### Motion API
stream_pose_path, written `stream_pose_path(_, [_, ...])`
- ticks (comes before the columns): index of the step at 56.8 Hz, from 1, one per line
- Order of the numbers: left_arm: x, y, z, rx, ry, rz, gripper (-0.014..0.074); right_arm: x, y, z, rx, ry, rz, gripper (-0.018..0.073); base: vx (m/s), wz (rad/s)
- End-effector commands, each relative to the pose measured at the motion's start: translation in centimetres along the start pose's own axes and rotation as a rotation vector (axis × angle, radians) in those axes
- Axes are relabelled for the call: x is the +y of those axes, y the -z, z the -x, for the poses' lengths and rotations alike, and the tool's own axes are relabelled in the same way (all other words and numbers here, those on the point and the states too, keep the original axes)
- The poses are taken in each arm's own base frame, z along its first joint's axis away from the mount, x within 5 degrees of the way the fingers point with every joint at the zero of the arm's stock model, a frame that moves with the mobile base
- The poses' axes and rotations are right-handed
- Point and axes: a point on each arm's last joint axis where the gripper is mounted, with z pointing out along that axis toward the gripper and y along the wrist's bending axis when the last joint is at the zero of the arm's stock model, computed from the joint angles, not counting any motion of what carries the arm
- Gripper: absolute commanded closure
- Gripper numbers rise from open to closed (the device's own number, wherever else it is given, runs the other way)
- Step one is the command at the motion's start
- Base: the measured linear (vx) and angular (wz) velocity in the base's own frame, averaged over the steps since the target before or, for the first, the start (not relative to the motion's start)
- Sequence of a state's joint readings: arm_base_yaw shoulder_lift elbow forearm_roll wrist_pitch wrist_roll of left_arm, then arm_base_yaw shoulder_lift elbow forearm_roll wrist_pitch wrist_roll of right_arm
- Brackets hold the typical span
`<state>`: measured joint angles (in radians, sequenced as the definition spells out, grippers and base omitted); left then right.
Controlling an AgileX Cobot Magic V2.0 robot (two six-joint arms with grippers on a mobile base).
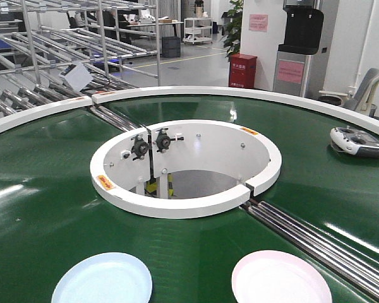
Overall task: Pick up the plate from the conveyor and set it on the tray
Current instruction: 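Lower both grippers toward the plates on the green conveyor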
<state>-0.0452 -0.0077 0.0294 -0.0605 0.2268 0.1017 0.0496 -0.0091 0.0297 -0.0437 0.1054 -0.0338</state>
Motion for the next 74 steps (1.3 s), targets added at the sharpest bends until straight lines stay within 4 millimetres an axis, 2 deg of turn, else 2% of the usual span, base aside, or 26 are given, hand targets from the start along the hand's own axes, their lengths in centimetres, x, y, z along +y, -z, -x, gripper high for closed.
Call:
stream_pose_path(1, [0.1,0.0,0.1,-0.079,0.01,0.009,0.0594,0.0,0.1,0.4,-0.085,0.013,-0.008,0.0568,0.0,0.0])
stream_pose_path(35, [0.1,0.0,0.1,-0.082,0.005,0.01,0.0594,0.0,0.1,0.4,-0.085,0.013,-0.008,0.0568,0.0,0.0])
stream_pose_path(40, [0.1,0.0,0.6,-0.13,-0.075,0.022,0.0594,0.0,0.1,0.4,-0.089,0.014,-0.009,0.0568,0.0,0.0])
stream_pose_path(46, [0.2,0.1,1.1,-0.192,-0.077,0.03,0.0594,0.0,0.1,0.5,-0.098,0.014,-0.009,0.0568,0.0,0.0])
stream_pose_path(53, [0.3,0.4,2.2,-0.31,-0.07,0.043,0.0594,-0.1,0.3,1.7,-0.234,0.013,-0.013,0.0568,0.0,0.0])
stream_pose_path(58, [0.4,1.1,3.9,-0.468,-0.022,0.051,0.0594,-0.2,0.7,3.0,-0.365,-0.029,-0.016,0.0568,0.0,0.0])
stream_pose_path(62, [0.6,2.1,6.2,-0.597,0.114,0.026,0.0594,-0.4,1.2,4.9,-0.436,-0.073,-0.02,0.0568,0.0,0.0])
stream_pose_path(67, [0.6,3.6,9.7,-0.639,0.131,0.013,0.0594,-0.7,2.2,8.5,-0.5,-0.071,-0.026,0.0568,0.0,0.0])
stream_pose_path(71, [0.8,4.8,13.9,-0.66,0.075,0.028,0.0594,-1.0,2.9,12.7,-0.536,-0.058,-0.03,0.0568,0.0,0.0])
stream_pose_path(74, [0.9,5.1,17.2,-0.672,0.04,0.038,0.0594,-1.2,2.7,15.6,-0.537,-0.057,-0.03,0.0568,0.0,0.0])
